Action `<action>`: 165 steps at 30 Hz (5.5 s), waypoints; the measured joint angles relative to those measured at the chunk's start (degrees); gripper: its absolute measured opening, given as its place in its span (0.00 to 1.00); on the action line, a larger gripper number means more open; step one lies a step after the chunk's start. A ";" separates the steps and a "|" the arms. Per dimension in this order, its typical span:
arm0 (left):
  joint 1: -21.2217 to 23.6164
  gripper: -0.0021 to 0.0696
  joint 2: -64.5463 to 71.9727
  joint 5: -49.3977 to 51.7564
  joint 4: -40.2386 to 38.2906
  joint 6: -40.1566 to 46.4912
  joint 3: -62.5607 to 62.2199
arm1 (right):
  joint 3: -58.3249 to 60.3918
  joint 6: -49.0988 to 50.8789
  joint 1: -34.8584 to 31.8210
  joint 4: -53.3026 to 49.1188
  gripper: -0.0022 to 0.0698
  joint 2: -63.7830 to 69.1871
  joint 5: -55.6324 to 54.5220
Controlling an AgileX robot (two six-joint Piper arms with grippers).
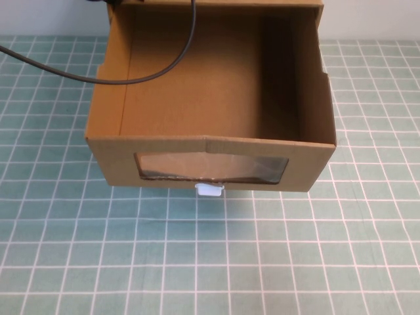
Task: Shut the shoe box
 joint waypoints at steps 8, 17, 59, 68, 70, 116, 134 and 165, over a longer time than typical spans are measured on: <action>0.00 0.02 0.00 0.00 0.00 0.00 0.00 | -11.71 -2.57 11.56 0.95 0.01 18.47 -1.95; 0.00 0.02 0.00 0.00 0.00 0.00 0.00 | -14.97 4.09 37.00 -3.68 0.01 30.05 -21.97; 0.00 0.02 0.00 0.65 0.00 -0.58 -0.13 | -57.51 2.98 27.99 -7.13 0.01 68.51 -30.75; 0.00 0.02 0.00 0.93 0.00 -0.68 -0.26 | -62.87 2.77 26.55 -6.77 0.01 73.91 -29.76; 0.00 0.02 0.00 0.93 0.00 -0.68 -0.26 | -63.49 2.77 26.33 -6.77 0.01 74.97 -29.43; 0.00 0.02 -96.24 -27.71 0.95 -2.74 87.74 | 12.85 17.11 25.50 -17.45 0.01 -35.37 -15.67; 0.00 0.02 -99.78 -35.36 0.72 -3.44 106.83 | 39.62 10.63 25.49 -12.25 0.01 -35.37 -50.46; 0.00 0.02 -99.78 -35.36 0.59 -3.44 106.83 | 40.77 10.32 3.31 -24.68 0.01 -35.37 -39.56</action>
